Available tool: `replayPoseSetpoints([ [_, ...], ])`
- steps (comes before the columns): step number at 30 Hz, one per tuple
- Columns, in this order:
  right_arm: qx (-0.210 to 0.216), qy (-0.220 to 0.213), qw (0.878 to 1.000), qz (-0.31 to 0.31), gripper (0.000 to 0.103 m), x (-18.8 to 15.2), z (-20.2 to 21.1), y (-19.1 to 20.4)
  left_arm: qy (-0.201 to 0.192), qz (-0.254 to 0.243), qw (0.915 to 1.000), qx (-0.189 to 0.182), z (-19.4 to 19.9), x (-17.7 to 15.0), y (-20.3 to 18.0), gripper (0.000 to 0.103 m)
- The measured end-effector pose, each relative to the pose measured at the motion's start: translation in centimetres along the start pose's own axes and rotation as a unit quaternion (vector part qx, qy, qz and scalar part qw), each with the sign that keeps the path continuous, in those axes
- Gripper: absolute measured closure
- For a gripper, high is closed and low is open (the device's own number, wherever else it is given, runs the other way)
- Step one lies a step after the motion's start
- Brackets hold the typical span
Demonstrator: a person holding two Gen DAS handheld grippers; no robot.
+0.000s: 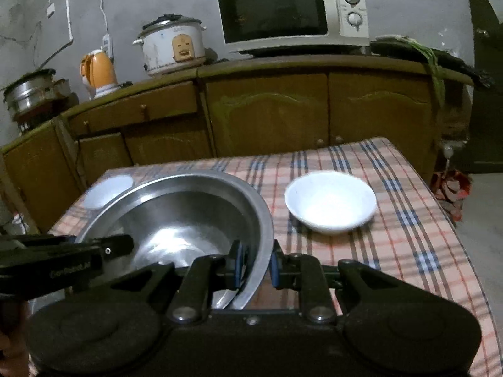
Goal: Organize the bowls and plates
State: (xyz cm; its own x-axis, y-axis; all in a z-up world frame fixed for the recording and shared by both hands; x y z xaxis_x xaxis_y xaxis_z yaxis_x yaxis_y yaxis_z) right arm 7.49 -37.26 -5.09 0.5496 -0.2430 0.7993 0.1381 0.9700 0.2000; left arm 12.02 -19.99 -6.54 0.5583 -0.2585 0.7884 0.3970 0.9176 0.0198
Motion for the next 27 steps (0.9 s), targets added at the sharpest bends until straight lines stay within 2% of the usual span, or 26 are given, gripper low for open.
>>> replayPoseSetpoints([
  [5,-0.015,0.014,1.000,-0.001,0.080,-3.8,1.3,-1.2,0.012,-0.010,0.9998,-0.011,0.1,-3.1,-1.1,0.081],
  [12,-0.033,0.034,0.999,-0.010,0.080,-8.0,1.1,-3.4,0.034,-0.022,0.9989,-0.026,-1.8,-6.7,-2.6,0.080],
  [19,-0.041,0.051,0.997,-0.028,0.080,-10.1,0.3,-5.3,0.049,-0.032,0.9978,-0.031,-3.3,-8.8,-3.6,0.080],
  [27,-0.042,0.057,0.997,-0.037,0.080,-11.4,-0.3,-5.7,0.053,-0.028,0.9977,-0.031,-4.0,-10.1,-3.8,0.080],
])
Point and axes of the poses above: each gripper's, at about its wrist camera, not at the fingertips, and z roughly against the way its jaws point, y to its left, x to its top, the point moved 6 cm from there along -z, roughly the way its jaws point, and after that the axes turned 4 degrees about -z, right-handed, at the moved point
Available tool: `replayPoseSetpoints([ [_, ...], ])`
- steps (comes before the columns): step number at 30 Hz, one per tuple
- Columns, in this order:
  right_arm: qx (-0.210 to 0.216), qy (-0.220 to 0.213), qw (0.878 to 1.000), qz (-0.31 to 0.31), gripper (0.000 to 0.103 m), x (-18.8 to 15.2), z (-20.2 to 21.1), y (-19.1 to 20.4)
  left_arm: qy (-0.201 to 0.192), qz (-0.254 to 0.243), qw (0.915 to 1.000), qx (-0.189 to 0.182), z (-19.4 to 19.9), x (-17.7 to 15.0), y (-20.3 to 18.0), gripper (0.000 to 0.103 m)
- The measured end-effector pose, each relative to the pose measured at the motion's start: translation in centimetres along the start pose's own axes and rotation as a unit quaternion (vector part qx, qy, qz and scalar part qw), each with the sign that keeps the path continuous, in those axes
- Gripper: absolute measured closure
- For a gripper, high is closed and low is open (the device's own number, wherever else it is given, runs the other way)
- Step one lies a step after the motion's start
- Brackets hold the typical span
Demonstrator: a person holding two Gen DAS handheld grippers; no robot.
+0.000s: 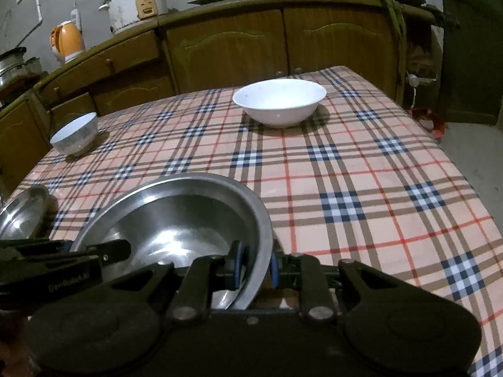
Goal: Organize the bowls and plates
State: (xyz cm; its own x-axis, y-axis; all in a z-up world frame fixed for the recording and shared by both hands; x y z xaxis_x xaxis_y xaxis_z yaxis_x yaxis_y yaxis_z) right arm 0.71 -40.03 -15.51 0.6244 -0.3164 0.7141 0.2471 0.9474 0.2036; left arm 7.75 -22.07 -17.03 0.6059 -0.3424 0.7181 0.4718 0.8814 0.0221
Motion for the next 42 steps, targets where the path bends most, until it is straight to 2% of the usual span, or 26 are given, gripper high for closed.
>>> replayPoseSetpoints([
  [8,0.000,-0.003,1.000,-0.004,0.079,-0.1,-0.2,-0.1,-0.005,-0.003,1.0000,-0.003,-0.1,-0.2,0.1,0.078],
  [9,-0.001,-0.006,1.000,-0.005,0.076,0.0,-0.1,-0.2,-0.007,-0.001,1.0000,-0.003,0.0,-0.2,0.2,0.077],
  [11,-0.002,-0.012,1.000,-0.008,0.072,0.2,0.1,-0.3,-0.010,0.000,0.9999,-0.004,0.2,-0.1,0.3,0.063],
  [13,-0.005,-0.018,1.000,-0.010,0.062,0.5,0.3,-0.5,-0.020,0.000,0.9998,-0.003,0.6,0.1,0.5,0.052],
  [14,-0.004,-0.021,1.000,-0.013,0.060,0.7,0.5,-0.6,-0.023,0.001,0.9997,-0.003,0.8,0.3,0.6,0.046],
  [20,-0.005,-0.050,0.999,-0.015,0.044,3.0,2.0,-1.2,-0.048,0.001,0.9988,-0.001,2.5,2.2,1.3,0.033],
  [22,-0.007,-0.059,0.998,-0.012,0.039,4.1,2.2,-1.4,-0.054,0.005,0.9986,0.002,2.8,3.4,1.7,0.030],
  [27,-0.012,-0.074,0.997,-0.014,0.034,7.0,2.5,-2.4,-0.063,-0.007,0.9979,0.016,2.9,6.4,2.3,0.028],
  [32,-0.020,-0.084,0.996,-0.008,0.033,9.4,2.2,-3.4,-0.059,-0.008,0.9981,0.015,2.1,8.9,2.2,0.025],
  [42,-0.027,-0.076,0.997,-0.004,0.030,12.8,-0.6,-5.3,-0.038,-0.013,0.9992,-0.004,-1.4,11.8,1.6,0.019],
])
Point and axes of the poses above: each gripper's, at about its wrist camera, not at the fingertips, and z roughly against the way its jaws point, y to its left, x to its top, the point moved 6 cm from there along -z, roughly the way its jaws point, and after that the axes turned 4 degrees about -z, right-handed, at the moved point
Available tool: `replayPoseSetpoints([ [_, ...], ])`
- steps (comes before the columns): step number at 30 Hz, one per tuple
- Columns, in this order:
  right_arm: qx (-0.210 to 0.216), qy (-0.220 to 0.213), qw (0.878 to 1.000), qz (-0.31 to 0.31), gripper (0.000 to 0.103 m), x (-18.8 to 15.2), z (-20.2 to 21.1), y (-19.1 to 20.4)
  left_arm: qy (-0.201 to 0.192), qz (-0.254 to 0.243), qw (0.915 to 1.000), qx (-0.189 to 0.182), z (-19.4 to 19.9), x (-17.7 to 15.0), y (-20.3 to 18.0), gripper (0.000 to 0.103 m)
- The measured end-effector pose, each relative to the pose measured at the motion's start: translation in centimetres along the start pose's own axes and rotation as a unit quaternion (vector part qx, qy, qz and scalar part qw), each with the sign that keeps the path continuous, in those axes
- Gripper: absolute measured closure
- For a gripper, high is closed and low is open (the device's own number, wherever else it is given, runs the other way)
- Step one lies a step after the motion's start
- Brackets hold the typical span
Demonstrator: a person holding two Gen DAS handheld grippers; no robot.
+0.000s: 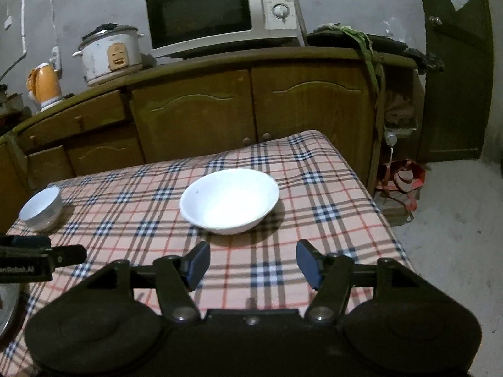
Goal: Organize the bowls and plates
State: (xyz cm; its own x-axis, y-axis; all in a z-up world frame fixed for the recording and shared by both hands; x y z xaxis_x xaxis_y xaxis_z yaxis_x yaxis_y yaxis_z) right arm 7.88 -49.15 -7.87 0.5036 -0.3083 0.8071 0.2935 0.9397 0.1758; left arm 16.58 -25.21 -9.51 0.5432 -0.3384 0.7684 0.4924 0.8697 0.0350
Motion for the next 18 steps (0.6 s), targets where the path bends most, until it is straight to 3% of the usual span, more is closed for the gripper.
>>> replayPoseSetpoints([
  [18,-0.008,0.039,0.999,-0.034,0.029,4.2,-13.0,-2.6,0.018,-0.019,0.9996,-0.012,-12.0,6.5,-1.5,0.015],
])
Point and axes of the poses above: each gripper's, at about its wrist camera, not at the fingertips, and z roughly against the way its jaws point, y to its left, x to its top, the point moved 6 cm from there along -z, roughly the way its jaws point, and after that the axes turned 4 degrees about -z, right-handed, at the moved point
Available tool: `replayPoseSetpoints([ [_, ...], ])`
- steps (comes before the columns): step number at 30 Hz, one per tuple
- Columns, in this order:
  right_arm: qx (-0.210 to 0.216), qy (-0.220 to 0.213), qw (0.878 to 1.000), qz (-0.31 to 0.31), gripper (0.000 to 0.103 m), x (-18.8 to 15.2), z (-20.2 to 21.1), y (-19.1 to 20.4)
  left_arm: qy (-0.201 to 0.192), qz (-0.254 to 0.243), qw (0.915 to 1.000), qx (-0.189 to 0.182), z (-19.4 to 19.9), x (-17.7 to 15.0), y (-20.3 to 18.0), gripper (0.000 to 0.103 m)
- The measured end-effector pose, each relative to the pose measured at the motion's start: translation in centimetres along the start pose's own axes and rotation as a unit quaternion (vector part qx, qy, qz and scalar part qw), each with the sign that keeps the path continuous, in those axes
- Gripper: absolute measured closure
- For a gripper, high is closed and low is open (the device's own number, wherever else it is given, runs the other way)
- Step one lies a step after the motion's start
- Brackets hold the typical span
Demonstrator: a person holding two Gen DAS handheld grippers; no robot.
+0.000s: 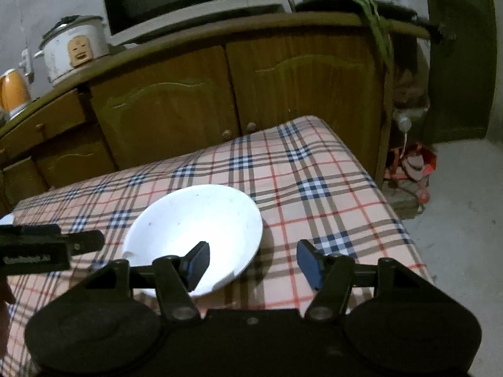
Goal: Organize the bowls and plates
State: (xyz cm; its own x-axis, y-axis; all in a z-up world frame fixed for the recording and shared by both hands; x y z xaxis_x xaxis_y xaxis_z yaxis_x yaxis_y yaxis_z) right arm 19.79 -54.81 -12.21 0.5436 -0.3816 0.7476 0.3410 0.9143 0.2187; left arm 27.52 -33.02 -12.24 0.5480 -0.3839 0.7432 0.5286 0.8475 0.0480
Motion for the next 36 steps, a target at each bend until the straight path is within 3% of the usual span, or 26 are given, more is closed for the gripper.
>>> replayPoseSetpoints([
  [7,0.006,0.021,1.000,-0.019,0.029,0.4,-4.3,-0.4,0.026,0.004,0.9996,-0.011,-4.3,0.0,-0.5,0.017],
  [12,0.008,0.034,0.999,-0.024,0.033,0.2,-6.4,-0.3,0.040,-0.005,0.9991,-0.016,-6.3,-0.4,-1.1,0.034],
  [15,0.016,0.045,0.998,-0.034,0.054,-0.2,-7.2,-0.2,0.034,-0.001,0.9989,-0.031,-6.9,-0.4,-1.3,0.044],
  [17,0.025,0.051,0.998,-0.041,0.071,-0.4,-7.7,-0.1,0.031,-0.002,0.9984,-0.048,-7.0,-0.3,-1.8,0.066],
  [18,0.027,0.052,0.997,-0.042,0.080,-0.5,-7.8,0.1,0.030,-0.002,0.9979,-0.057,-7.0,-0.2,-2.0,0.072],
  [19,0.027,0.048,0.998,-0.042,0.081,-0.5,-7.7,0.2,0.030,-0.006,0.9976,-0.062,-7.0,-0.1,-2.4,0.077],
  [27,0.026,0.032,0.999,-0.025,0.082,0.0,-6.0,1.5,0.026,0.011,0.9981,-0.055,-4.9,0.0,-2.0,0.079],
  [36,0.037,0.004,0.999,-0.008,0.082,1.7,-0.7,4.2,-0.006,0.008,0.9994,-0.033,1.0,1.5,-1.0,0.078],
])
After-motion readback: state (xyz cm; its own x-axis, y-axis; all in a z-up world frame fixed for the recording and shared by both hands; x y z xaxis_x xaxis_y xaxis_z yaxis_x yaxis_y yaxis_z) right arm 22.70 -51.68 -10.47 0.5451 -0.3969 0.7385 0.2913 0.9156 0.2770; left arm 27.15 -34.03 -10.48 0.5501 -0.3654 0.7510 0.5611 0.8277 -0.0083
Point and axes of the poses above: each gripper's, at about its wrist camera, not at the fingertips, and z roughly against the way its jaws point, y to its left, x to its top, the point moved 6 cm from there along -z, roughly the way its jaws point, and after that the axes turned 4 degrees about -z, right-handed, at the moved point
